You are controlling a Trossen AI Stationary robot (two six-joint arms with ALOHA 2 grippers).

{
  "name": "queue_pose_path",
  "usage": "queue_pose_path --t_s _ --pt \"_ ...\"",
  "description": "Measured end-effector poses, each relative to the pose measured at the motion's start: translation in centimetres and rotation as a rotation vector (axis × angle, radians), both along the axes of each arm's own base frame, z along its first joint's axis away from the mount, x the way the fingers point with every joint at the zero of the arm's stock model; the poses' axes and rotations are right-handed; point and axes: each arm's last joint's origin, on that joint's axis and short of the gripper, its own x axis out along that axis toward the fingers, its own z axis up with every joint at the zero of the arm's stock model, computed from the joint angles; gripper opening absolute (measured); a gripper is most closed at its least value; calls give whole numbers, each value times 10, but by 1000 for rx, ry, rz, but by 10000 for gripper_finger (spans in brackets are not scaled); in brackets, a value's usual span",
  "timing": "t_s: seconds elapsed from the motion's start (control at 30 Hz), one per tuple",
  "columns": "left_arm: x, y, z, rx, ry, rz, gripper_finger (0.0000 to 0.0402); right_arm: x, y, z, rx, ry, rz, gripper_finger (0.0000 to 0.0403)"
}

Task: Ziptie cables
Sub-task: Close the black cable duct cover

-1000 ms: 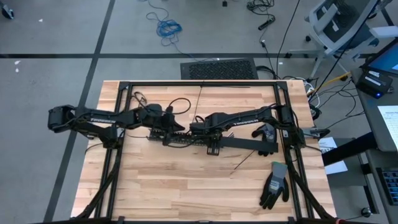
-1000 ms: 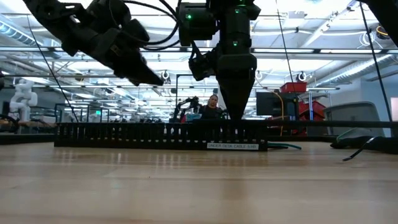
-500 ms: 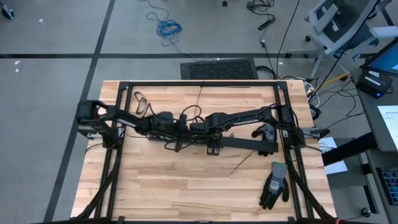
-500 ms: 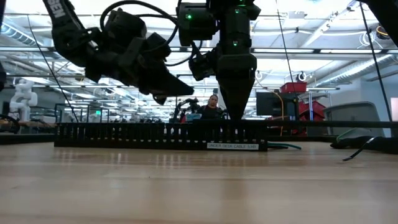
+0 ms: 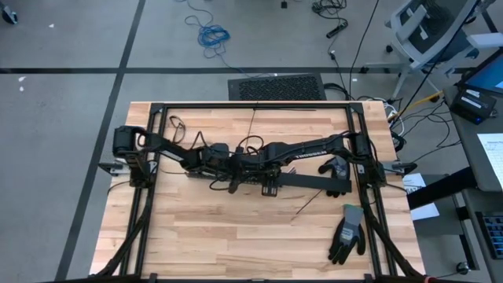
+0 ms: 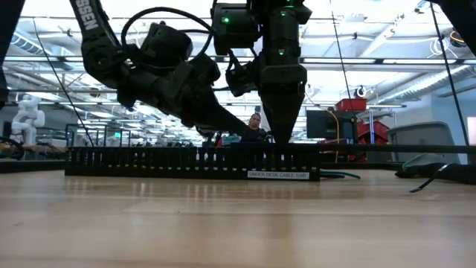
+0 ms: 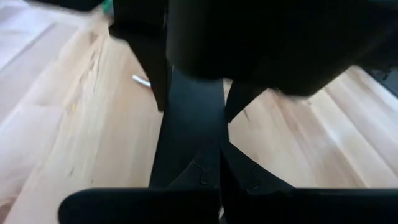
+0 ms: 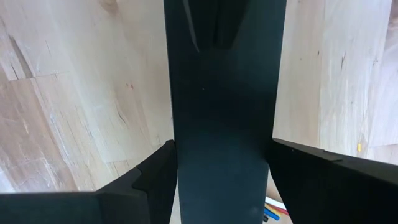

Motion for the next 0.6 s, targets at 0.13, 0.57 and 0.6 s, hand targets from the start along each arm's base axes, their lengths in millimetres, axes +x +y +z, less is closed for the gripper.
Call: queue_pose_path --t_s 0.13,0.57,0.6 --pt "5 1 -8 -4 24 1 0 0 0 0 0 0 0 201" --pt "12 0 -23 6 56 24 0 0 0 -3 0 8 0 201" --pt "12 0 -23 7 58 27 0 0 0 -3 -1 8 0 201"
